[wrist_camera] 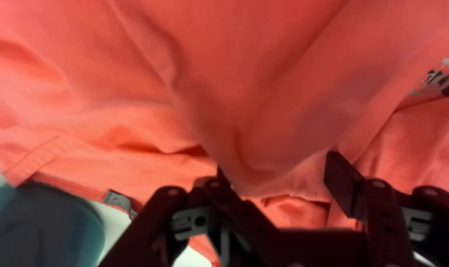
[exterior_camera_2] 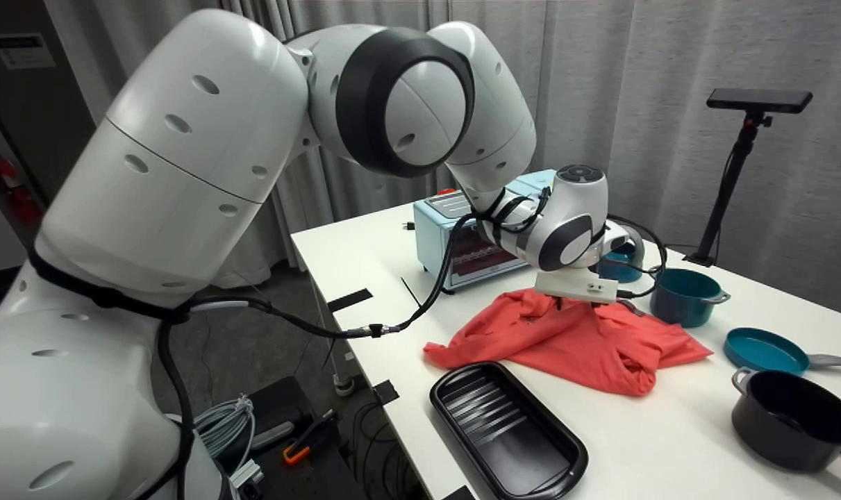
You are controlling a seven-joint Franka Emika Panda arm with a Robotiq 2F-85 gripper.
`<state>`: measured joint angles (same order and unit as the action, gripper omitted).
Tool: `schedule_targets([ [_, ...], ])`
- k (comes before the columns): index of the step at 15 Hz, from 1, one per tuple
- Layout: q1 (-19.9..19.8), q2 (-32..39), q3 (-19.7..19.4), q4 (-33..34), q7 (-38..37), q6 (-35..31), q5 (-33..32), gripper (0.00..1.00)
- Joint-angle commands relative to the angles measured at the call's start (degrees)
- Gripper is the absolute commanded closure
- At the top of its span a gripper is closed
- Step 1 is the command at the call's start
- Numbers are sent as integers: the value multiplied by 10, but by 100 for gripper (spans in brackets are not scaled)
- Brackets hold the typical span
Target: Unfold the long sleeve shirt on the table
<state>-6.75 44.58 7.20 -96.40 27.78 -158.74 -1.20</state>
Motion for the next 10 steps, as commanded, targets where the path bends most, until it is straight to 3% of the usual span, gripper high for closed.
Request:
schedule_targets([
  [1,-3,-3,2,10,-6,-4,-21,62],
  [6,12,-41,-14,-21,-25,-5,-41,99],
  [10,14,-82,-14,-50,-39,4,-45,100],
])
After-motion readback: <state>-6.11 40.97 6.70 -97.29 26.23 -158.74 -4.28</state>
